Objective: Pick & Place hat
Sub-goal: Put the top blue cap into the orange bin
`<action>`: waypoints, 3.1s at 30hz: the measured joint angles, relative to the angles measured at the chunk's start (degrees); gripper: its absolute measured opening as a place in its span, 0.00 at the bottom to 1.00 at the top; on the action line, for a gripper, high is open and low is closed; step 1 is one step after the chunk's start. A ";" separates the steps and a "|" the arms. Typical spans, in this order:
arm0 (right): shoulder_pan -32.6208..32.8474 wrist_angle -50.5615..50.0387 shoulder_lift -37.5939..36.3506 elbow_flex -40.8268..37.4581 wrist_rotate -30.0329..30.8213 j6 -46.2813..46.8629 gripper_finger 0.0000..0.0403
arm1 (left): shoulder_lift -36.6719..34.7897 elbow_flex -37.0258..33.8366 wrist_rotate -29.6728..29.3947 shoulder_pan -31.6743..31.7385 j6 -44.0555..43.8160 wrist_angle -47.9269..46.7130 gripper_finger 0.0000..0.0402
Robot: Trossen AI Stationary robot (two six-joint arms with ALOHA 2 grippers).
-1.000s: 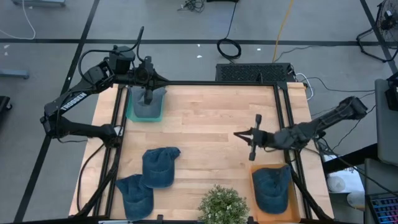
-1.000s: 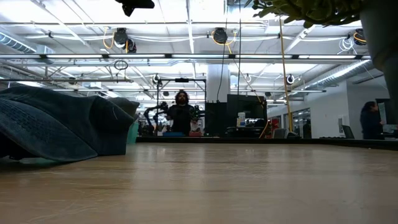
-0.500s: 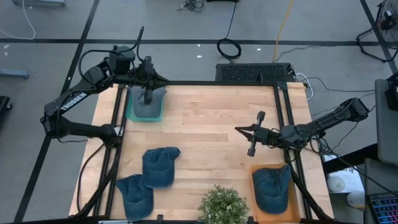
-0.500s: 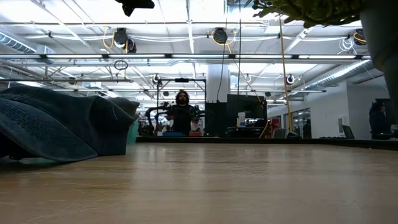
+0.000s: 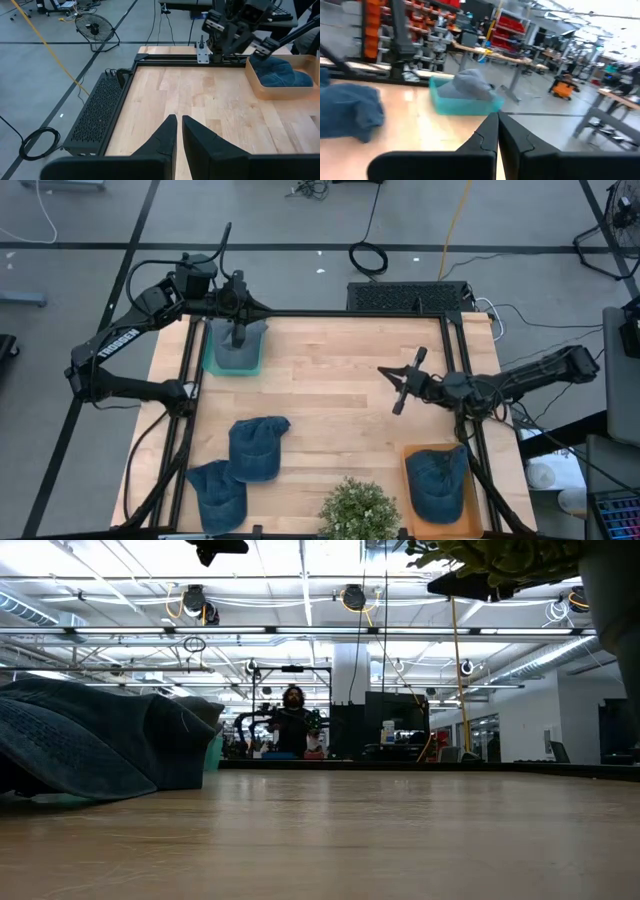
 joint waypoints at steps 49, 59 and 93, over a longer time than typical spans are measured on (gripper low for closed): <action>-7.61 -6.71 -0.76 0.00 -7.87 6.92 0.00 | 0.00 -0.02 0.04 -0.74 -19.81 9.12 0.09; -7.61 -6.71 -0.78 0.00 -7.87 6.87 0.00 | -0.04 0.00 1.98 -0.97 -21.35 8.14 0.09; -8.02 -6.43 -0.78 -1.20 -7.61 8.19 0.00 | 27.15 -0.07 -20.32 -48.57 -40.72 -35.43 0.50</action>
